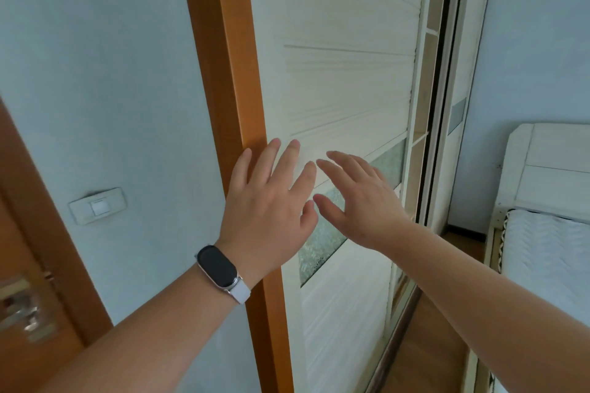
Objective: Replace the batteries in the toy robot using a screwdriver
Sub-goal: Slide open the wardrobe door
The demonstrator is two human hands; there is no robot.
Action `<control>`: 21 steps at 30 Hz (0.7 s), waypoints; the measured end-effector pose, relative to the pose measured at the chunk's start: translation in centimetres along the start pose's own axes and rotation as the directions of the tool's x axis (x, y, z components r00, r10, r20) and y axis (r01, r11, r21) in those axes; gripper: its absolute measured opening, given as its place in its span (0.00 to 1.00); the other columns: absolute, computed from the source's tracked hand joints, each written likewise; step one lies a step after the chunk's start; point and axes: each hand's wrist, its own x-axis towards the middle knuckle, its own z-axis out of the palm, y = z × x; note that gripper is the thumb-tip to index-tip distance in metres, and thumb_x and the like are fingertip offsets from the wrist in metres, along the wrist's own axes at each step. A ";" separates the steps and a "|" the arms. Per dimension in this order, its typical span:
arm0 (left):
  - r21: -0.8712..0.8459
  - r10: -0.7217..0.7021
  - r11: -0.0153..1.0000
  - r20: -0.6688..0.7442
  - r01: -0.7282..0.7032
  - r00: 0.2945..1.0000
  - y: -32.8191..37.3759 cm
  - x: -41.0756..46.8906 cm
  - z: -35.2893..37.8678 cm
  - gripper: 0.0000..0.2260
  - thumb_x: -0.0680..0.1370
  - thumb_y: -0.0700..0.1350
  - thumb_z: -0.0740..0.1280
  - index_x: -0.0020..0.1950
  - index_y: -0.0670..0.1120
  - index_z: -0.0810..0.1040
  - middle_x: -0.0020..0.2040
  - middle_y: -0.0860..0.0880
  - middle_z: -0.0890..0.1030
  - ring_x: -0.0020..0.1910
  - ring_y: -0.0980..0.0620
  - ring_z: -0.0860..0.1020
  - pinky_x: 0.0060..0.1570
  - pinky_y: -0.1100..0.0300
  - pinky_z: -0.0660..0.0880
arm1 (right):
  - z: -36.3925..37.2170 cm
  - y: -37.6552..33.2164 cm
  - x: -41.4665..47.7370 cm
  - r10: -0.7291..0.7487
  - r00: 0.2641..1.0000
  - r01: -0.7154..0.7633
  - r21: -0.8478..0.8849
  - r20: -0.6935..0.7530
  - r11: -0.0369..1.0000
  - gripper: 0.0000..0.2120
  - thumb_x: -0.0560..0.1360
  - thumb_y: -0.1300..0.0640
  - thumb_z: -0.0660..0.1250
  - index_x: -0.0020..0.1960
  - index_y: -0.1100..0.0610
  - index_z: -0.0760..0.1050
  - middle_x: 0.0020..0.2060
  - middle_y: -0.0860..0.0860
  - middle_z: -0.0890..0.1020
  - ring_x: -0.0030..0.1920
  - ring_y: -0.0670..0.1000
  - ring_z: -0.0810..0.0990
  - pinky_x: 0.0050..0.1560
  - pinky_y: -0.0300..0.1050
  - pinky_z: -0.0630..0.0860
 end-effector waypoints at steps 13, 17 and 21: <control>0.386 -0.114 0.908 -0.141 0.161 0.983 1.3 1.7 4.7 0.17 0.79 0.50 0.63 0.65 0.47 0.80 0.72 0.43 0.75 0.74 0.42 0.70 0.75 0.42 0.56 | 11.0 6.4 8.4 -0.330 0.778 0.486 0.182 -0.534 0.855 0.25 0.77 0.49 0.66 0.70 0.61 0.72 0.71 0.63 0.71 0.71 0.63 0.71 0.68 0.61 0.69; 0.536 -0.143 0.825 -0.112 0.182 0.983 2.0 1.1 5.6 0.19 0.78 0.51 0.66 0.66 0.47 0.79 0.74 0.42 0.73 0.74 0.40 0.69 0.74 0.38 0.54 | 13.0 7.6 9.6 -0.368 0.706 0.565 0.168 -0.605 0.808 0.26 0.76 0.48 0.65 0.71 0.56 0.70 0.72 0.59 0.69 0.72 0.60 0.69 0.71 0.58 0.65; 0.628 -0.180 0.752 -0.097 0.201 0.979 2.5 0.9 6.1 0.22 0.77 0.54 0.67 0.69 0.47 0.77 0.75 0.41 0.72 0.74 0.38 0.68 0.74 0.35 0.52 | 13.9 7.9 10.2 -0.369 0.649 0.603 0.154 -0.665 0.783 0.27 0.75 0.47 0.65 0.72 0.55 0.71 0.72 0.58 0.69 0.73 0.57 0.68 0.73 0.56 0.63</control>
